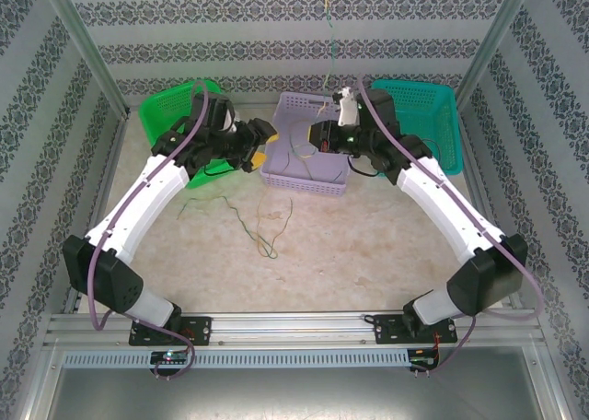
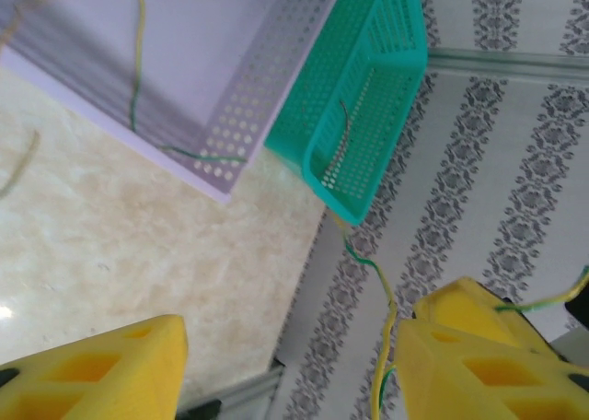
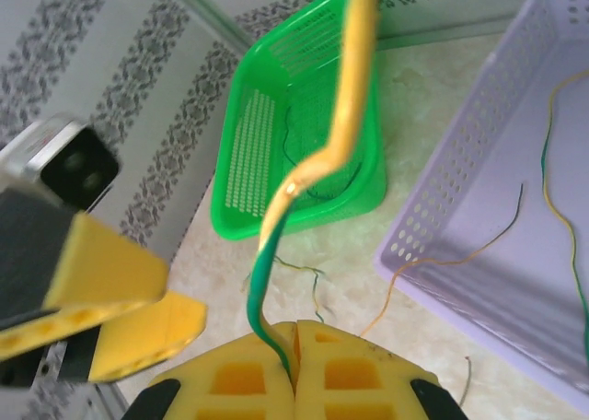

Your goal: Untangle the cables

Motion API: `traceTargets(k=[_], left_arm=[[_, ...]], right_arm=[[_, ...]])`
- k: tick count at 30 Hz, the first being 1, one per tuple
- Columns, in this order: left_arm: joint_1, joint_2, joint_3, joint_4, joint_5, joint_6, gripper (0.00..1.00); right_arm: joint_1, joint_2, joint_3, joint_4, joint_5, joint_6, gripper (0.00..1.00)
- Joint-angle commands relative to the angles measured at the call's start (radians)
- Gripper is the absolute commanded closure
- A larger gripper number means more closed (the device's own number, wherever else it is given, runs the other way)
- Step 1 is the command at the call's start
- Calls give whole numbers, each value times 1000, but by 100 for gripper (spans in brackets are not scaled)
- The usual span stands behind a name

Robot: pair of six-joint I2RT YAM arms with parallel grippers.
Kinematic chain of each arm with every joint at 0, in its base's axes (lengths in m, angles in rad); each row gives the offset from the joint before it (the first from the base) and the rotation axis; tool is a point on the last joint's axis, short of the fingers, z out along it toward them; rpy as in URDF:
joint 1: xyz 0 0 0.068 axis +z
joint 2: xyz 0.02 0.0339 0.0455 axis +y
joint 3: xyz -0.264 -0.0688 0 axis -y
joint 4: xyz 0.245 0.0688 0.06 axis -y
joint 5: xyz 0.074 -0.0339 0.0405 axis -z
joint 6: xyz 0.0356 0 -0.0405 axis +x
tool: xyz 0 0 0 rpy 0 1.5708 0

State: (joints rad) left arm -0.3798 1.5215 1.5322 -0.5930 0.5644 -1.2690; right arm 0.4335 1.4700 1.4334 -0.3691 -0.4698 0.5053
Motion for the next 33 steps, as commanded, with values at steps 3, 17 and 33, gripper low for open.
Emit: traceTargets(k=[3, 17, 33], left_arm=[[-16, 82, 49, 30, 219, -41, 51], [-39, 118, 35, 52, 291, 3, 55], [-45, 112, 1, 55, 90, 42, 100]], right_arm=[[0, -5, -31, 37, -98, -235, 100], [21, 44, -16, 2, -144, -277, 100], [51, -22, -81, -31, -110, -229, 100]])
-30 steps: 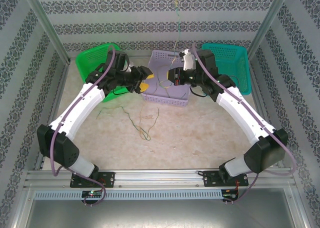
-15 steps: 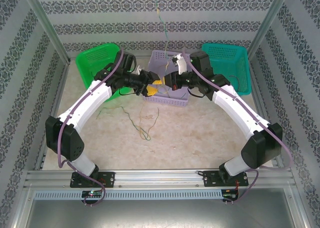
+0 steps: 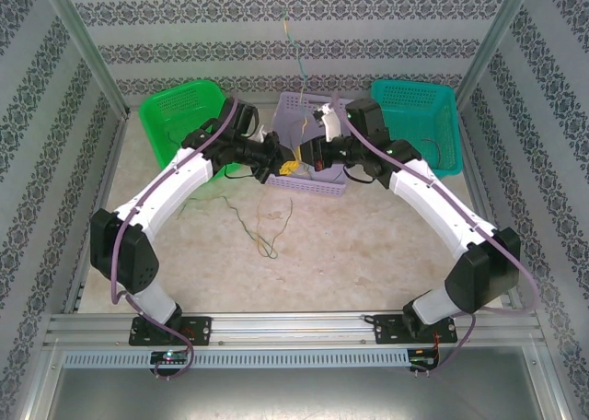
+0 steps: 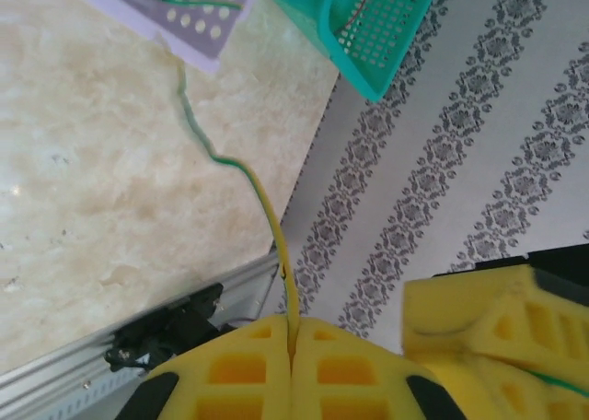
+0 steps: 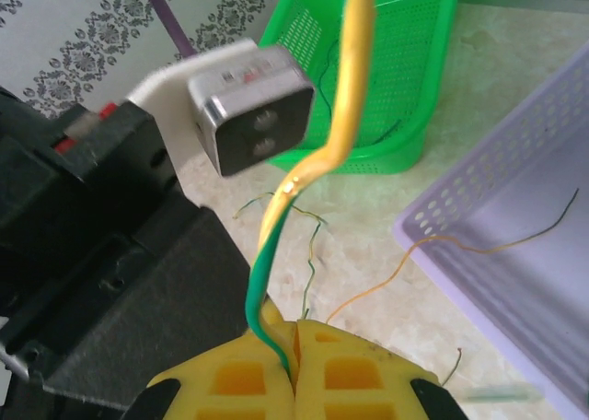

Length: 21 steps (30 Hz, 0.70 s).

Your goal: Untangle the cables

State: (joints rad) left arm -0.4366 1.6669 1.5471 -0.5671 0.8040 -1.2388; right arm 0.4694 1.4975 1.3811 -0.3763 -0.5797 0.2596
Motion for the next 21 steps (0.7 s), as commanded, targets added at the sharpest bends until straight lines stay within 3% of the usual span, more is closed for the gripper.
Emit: traceTargets(k=[1, 7, 11, 17, 20, 21], left_arm=[[17, -57, -29, 35, -198, 10, 100], [26, -226, -243, 254, -444, -111, 100], [26, -367, -432, 335, -614, -251, 100], [10, -355, -496, 307, -534, -407, 100], [-7, -352, -486, 264, -546, -440, 91], [-8, -357, -469, 233, -562, -432, 83]], right_arm=[[16, -57, -39, -34, 5, 22, 100], [55, -70, -128, -90, -29, 169, 100], [63, -117, -225, -66, 36, 308, 100], [30, -60, -142, -160, 129, 331, 100], [2, -2, -67, -219, 146, 304, 100], [-15, 15, -45, -235, 144, 287, 100]])
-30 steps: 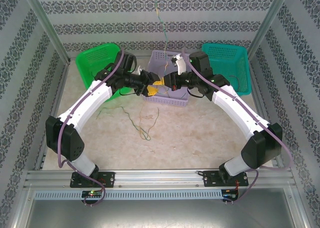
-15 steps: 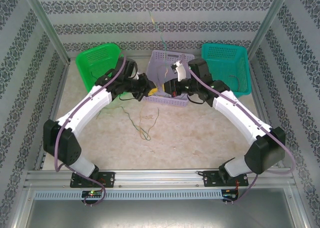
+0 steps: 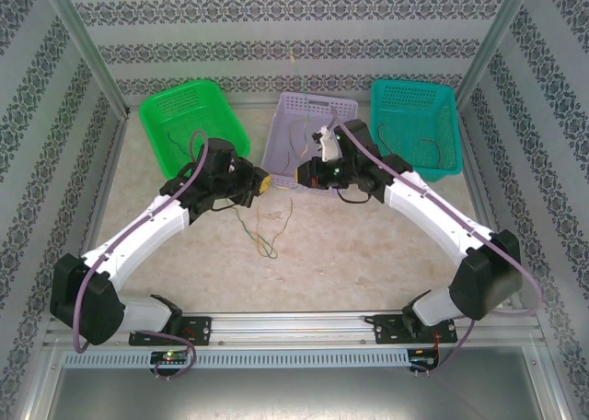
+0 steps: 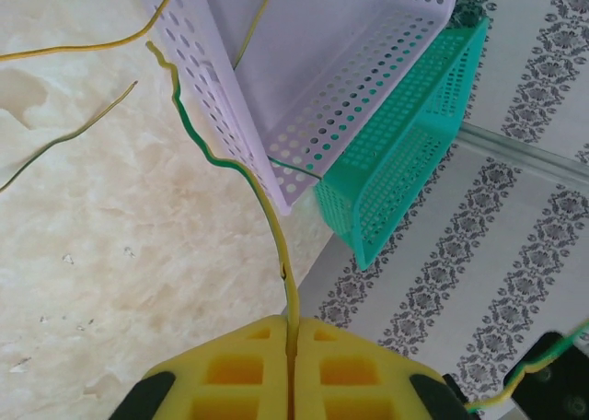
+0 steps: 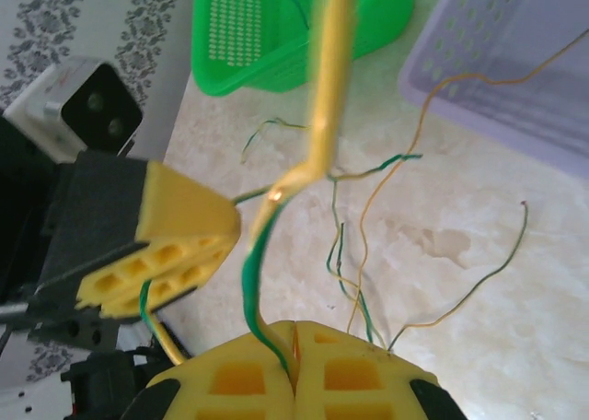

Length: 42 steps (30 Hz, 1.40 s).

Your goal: Untangle the cables

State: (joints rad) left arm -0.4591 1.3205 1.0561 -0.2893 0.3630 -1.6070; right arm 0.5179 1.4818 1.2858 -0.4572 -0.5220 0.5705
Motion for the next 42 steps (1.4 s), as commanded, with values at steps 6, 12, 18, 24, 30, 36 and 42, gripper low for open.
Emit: traceTargets(k=[6, 12, 18, 24, 30, 36, 42], left_arm=[[19, -7, 85, -34, -117, -18, 41], [22, 61, 168, -65, 18, -95, 26], [23, 157, 170, 78, 210, -301, 21], [31, 148, 154, 122, 127, -293, 21], [32, 81, 123, 79, 50, -303, 19], [32, 76, 65, 111, 91, -358, 19], [32, 123, 85, 109, 134, -330, 45]], right_arm=[[-146, 93, 190, -168, -38, -119, 100], [-157, 69, 248, -155, -171, -251, 100], [-152, 26, 242, -136, -258, -366, 100], [-130, 19, 207, -149, -256, -389, 100], [-105, 2, 150, -144, -233, -391, 100], [-64, 5, 145, -156, -250, -411, 100], [-41, -10, 108, -117, -244, -378, 100]])
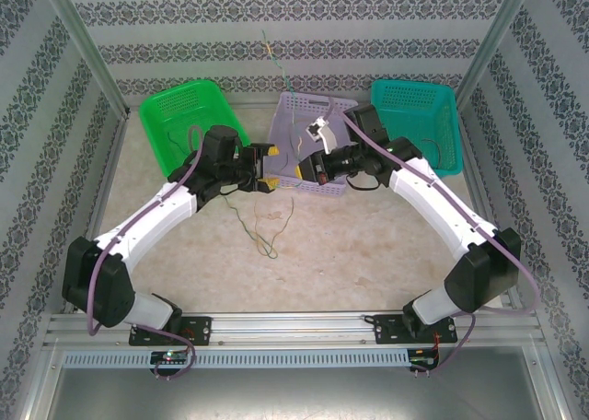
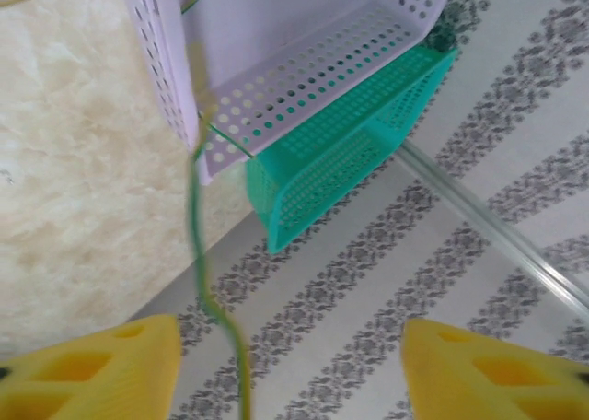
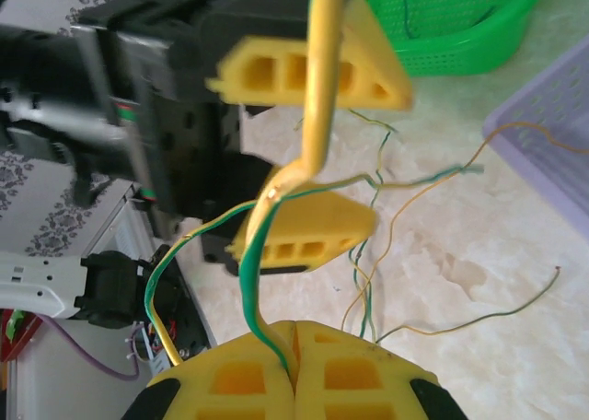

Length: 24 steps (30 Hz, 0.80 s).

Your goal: Untangle the cables

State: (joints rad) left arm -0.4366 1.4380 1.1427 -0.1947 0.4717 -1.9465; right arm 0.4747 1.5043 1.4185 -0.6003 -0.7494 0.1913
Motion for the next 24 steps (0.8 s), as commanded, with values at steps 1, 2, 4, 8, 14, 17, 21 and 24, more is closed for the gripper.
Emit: traceTargets(k=[1, 2, 4, 8, 14, 17, 21, 24], left_arm=[[11, 4, -12, 17, 16, 8, 57], [13, -2, -23, 24, 0, 10, 70], [25, -18, -29, 26, -44, 42, 94], [53, -49, 49, -4, -171, 327, 100], [32, -167, 15, 137, -305, 823, 100], [27, -238, -85, 266, -305, 984, 100], [21, -250, -138, 325, -230, 1089, 100], [19, -246, -160, 304, -235, 1066, 100]], right_arm=[[3, -36, -28, 25, -16, 6, 100], [3, -41, -31, 24, -17, 10, 100], [1, -45, -43, 16, -14, 22, 100], [-10, -14, -64, -25, -42, 115, 100], [-42, 38, -109, -95, -38, 347, 100], [-50, 78, -111, -142, -80, 407, 100], [-47, 115, -51, -235, -62, 400, 100], [-55, 118, -10, -260, 1, 396, 100]])
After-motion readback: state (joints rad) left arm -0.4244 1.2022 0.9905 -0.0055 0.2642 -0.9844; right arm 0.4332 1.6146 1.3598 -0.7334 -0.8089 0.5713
